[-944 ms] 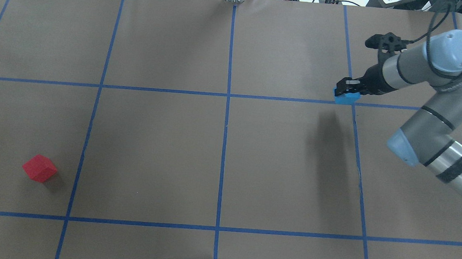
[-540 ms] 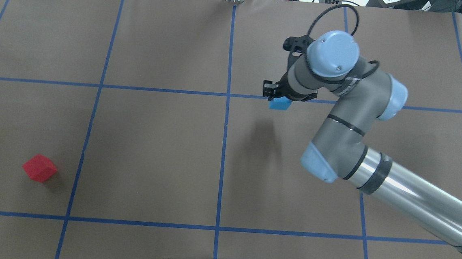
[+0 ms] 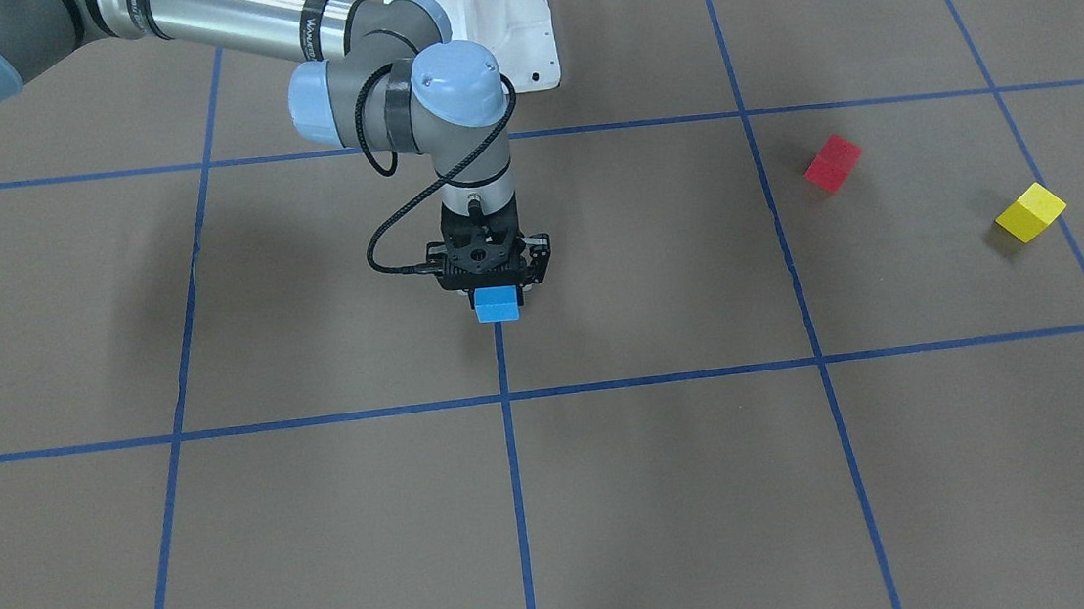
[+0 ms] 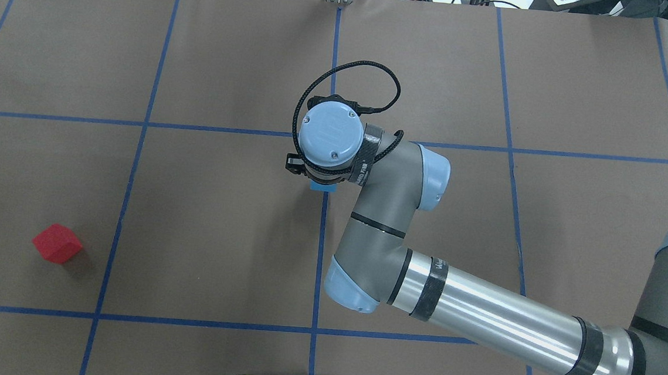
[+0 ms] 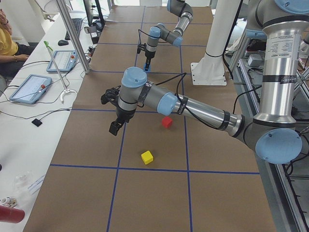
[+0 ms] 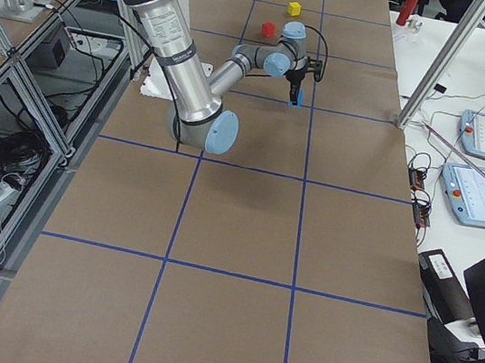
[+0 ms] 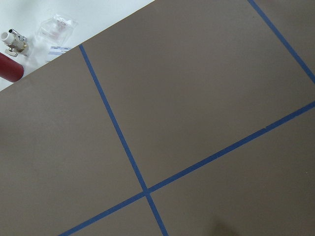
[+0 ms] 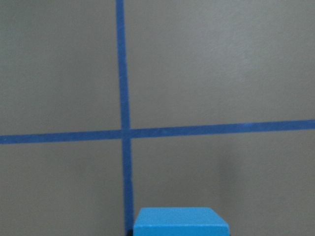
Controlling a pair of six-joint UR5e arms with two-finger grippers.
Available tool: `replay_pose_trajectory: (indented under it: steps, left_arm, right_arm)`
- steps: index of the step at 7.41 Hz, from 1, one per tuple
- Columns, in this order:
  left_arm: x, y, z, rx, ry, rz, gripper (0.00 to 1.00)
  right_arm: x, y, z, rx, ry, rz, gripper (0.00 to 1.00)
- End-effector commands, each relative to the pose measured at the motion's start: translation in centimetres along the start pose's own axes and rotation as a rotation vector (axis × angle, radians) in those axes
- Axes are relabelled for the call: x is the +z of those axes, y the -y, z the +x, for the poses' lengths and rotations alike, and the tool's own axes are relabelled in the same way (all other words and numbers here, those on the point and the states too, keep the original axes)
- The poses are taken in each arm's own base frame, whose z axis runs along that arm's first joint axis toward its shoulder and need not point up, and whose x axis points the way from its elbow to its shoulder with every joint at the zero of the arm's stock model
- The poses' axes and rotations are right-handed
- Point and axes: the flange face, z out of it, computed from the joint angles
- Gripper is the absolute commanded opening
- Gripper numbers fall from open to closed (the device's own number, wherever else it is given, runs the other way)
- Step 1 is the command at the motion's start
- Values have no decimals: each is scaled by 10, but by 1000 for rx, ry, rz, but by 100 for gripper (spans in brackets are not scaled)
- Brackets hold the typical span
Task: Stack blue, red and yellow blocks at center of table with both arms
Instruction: 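Carry the blue cube with the right gripper to the table center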
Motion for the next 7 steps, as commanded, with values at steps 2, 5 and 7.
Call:
replay_pose_trajectory:
  steps: [2,5,7]
  left_arm:
    - [1,-4,0,-4,-2,-5,100]
    - [2,-5,-1,-3,-2,-6,100]
    - [-1,-2,1,0,-1,0,100]
  right_arm:
    - [12,-13,-2,-21,-22,14,100]
    - [6,-8,1,-21,-12,22,100]
    - [-45,69,29,17,27,63,100]
